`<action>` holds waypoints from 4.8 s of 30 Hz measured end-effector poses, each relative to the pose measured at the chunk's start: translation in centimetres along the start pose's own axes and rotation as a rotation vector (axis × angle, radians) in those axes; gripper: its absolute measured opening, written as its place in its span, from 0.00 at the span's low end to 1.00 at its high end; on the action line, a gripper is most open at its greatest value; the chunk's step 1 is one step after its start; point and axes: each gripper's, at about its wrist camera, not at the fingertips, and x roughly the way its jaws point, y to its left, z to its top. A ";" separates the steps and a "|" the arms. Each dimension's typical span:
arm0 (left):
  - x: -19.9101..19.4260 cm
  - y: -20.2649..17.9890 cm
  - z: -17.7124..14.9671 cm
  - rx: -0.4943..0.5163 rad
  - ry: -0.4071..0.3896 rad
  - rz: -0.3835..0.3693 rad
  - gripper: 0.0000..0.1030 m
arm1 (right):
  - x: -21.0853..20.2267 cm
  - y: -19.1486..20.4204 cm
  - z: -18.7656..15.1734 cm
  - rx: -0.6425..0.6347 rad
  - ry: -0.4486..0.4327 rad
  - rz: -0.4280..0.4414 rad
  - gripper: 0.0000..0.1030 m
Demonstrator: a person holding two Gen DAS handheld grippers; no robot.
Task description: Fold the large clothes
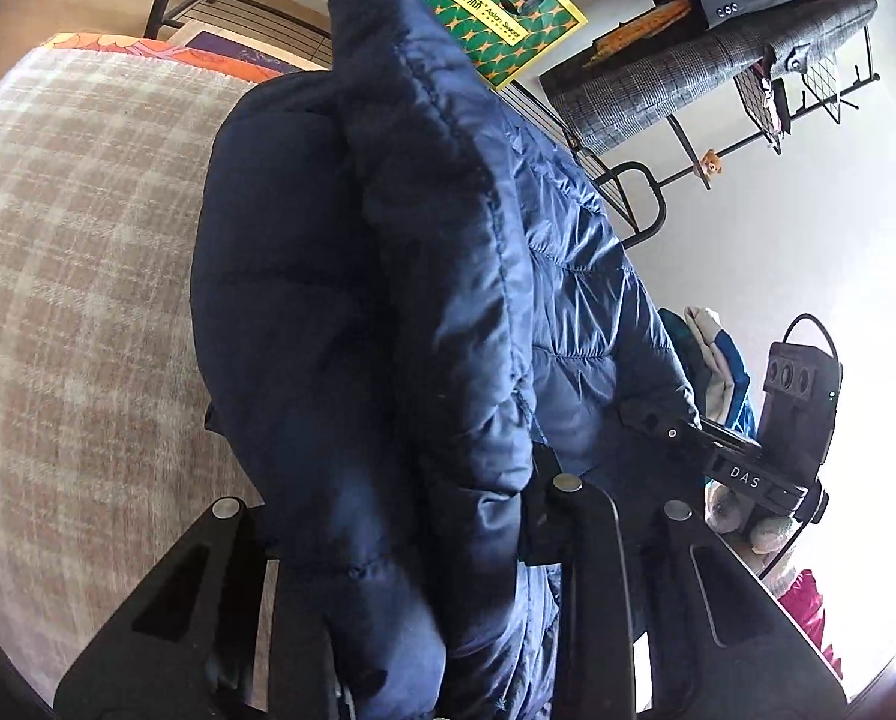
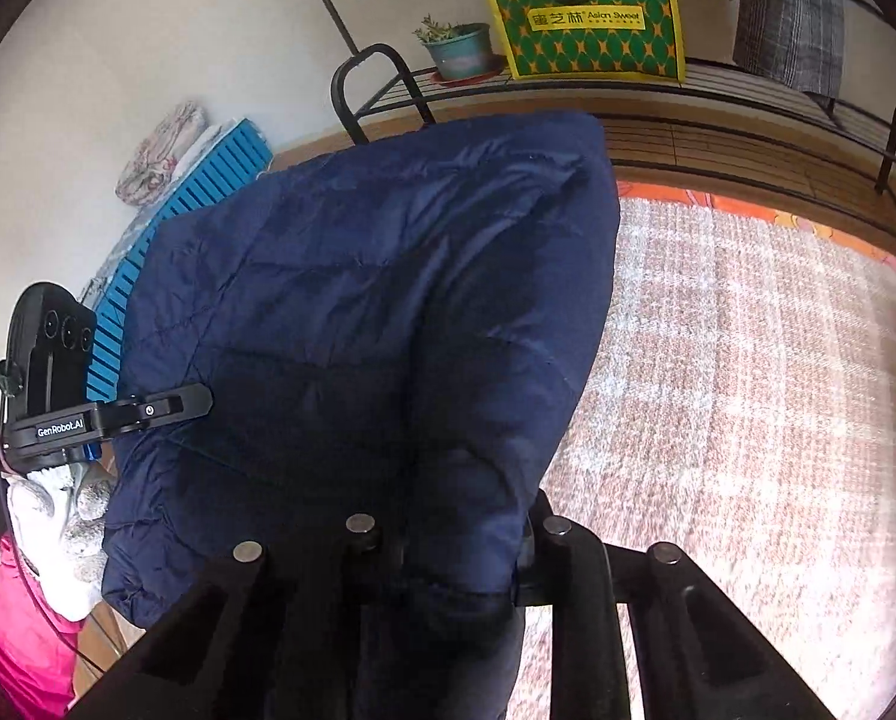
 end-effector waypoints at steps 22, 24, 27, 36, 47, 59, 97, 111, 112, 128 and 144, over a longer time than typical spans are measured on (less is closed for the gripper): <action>-8.7 -9.1 -9.6 0.205 -0.005 -0.153 0.26 | -19.2 6.5 -9.5 -0.065 -0.141 -0.284 0.16; -8.9 -10.9 -9.9 0.243 -0.009 -0.164 0.26 | -20.9 6.4 -10.1 -0.063 -0.155 -0.308 0.16; -9.1 -13.4 -10.3 0.282 -0.016 -0.181 0.26 | -23.2 6.1 -10.8 -0.066 -0.177 -0.335 0.16; -7.4 -19.8 -11.5 0.346 -0.023 -0.189 0.26 | -26.9 2.2 -11.6 -0.064 -0.205 -0.348 0.16; 3.3 -33.1 -8.1 0.454 -0.005 -0.203 0.26 | -32.9 -9.4 -9.7 -0.048 -0.261 -0.395 0.16; 18.8 -45.5 -5.4 0.538 0.040 -0.273 0.26 | -37.9 -24.3 -9.0 -0.013 -0.313 -0.504 0.16; 32.0 -42.1 -2.1 0.465 -0.001 -0.041 0.58 | -32.9 -45.0 -9.5 0.288 -0.198 -0.846 0.62; 17.7 -43.8 -6.9 0.666 -0.138 0.004 0.58 | -41.2 -33.1 -11.6 0.292 -0.323 -0.814 0.64; 16.4 -44.1 -7.7 0.686 -0.151 0.005 0.58 | -41.9 -31.9 -11.8 0.288 -0.330 -0.822 0.64; 1.0 -43.9 -18.9 0.878 -0.310 0.014 0.60 | -47.2 -15.1 -18.9 0.309 -0.490 -0.785 0.68; -2.2 -39.0 -25.6 0.927 -0.376 0.069 0.78 | -42.4 -7.7 -24.6 0.306 -0.597 -0.834 0.86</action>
